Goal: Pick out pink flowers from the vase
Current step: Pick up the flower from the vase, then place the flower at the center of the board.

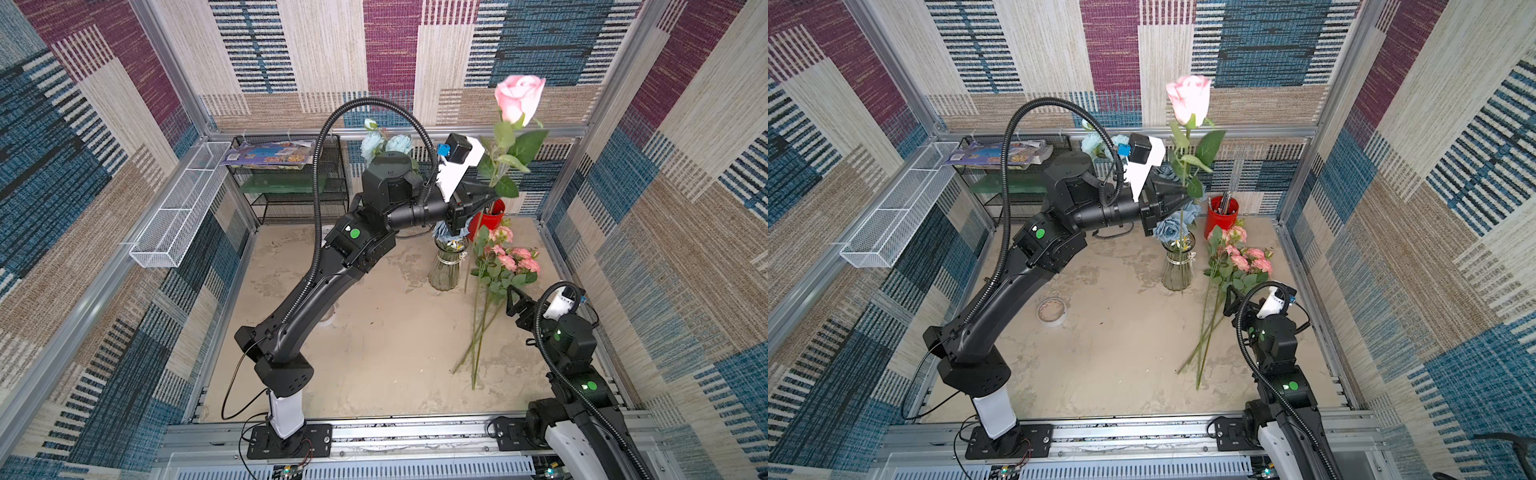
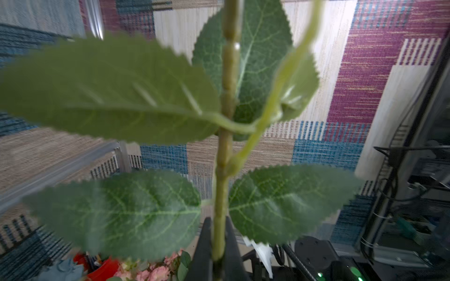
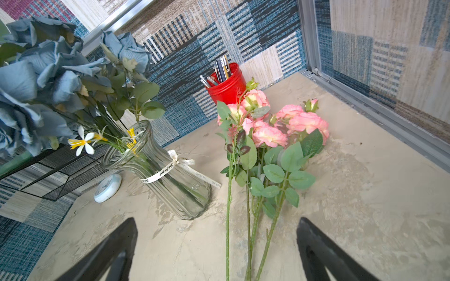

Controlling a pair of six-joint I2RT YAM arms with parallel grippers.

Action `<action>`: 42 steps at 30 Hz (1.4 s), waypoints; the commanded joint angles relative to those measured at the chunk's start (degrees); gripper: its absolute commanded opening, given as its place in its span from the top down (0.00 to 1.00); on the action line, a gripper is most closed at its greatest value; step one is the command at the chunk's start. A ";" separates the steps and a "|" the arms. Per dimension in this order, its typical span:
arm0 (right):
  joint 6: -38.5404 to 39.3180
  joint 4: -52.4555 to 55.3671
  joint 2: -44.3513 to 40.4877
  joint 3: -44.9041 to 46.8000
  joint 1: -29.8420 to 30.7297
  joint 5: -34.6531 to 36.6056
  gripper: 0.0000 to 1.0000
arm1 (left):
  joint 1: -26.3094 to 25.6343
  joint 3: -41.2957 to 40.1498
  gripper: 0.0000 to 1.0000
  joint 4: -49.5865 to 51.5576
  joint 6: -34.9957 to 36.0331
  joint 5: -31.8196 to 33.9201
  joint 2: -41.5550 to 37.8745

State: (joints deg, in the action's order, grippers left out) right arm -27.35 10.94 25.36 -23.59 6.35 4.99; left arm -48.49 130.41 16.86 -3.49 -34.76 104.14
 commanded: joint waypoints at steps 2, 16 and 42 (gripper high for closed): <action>0.46 -5.76 1.36 -0.49 -1.74 -9.97 0.04 | 0.24 -8.39 1.00 -4.11 -2.92 -10.12 -3.53; -3.15 -17.36 10.49 -1.63 -5.56 -33.66 0.04 | 2.06 -44.19 1.00 -28.11 -12.07 -8.76 -16.05; 8.37 -18.35 26.08 -11.69 26.20 -25.87 0.21 | 10.78 -67.03 1.00 -66.36 -42.95 -15.65 -11.91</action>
State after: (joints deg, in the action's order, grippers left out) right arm -21.10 -8.12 50.96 -34.63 31.83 -26.11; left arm -37.74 63.90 -41.60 -42.35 -46.89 92.09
